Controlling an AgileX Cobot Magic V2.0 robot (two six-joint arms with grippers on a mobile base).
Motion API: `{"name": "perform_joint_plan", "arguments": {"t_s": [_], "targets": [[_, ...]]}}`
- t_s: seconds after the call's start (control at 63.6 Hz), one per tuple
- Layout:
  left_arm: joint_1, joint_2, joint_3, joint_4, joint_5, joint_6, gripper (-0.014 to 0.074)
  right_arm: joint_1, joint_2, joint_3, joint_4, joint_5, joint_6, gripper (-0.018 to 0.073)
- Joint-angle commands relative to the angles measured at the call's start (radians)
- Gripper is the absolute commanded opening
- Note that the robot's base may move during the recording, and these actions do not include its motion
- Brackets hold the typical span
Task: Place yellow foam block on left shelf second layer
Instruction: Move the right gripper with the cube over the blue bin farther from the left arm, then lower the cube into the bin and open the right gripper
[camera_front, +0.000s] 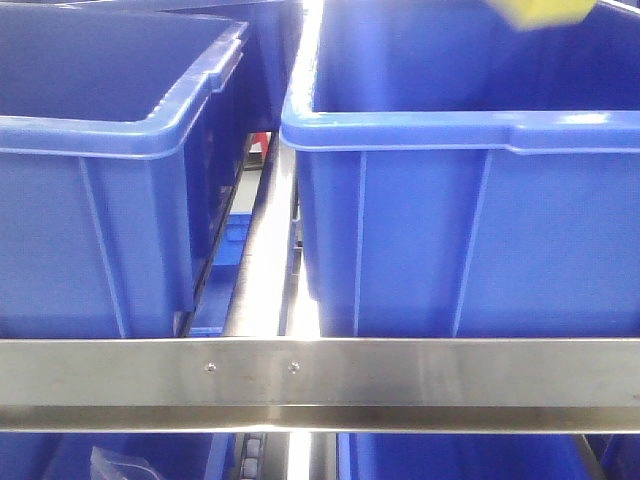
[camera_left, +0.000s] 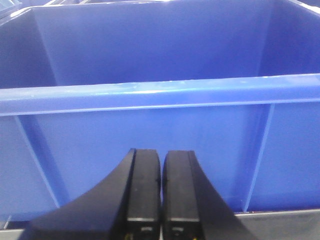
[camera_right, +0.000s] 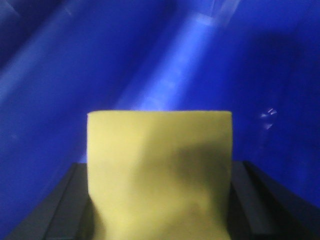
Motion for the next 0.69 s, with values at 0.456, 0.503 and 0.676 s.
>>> {"name": "perform_joint_plan", "arguments": {"t_s": [0.456, 0.503, 0.676], "targets": [[-0.007, -0.014, 0.026, 0.0, -0.086, -0.004, 0.0136, -0.027, 0.413, -0.223, -0.08, -0.091, 0.001, 0.0319], [-0.007, -0.014, 0.026, 0.0, -0.086, -0.004, 0.0136, -0.027, 0.424, -0.223, -0.08, -0.099, 0.001, 0.0319], [-0.007, -0.014, 0.026, 0.0, -0.086, -0.004, 0.0136, -0.027, 0.432, -0.223, -0.08, -0.106, 0.001, 0.0347]]}}
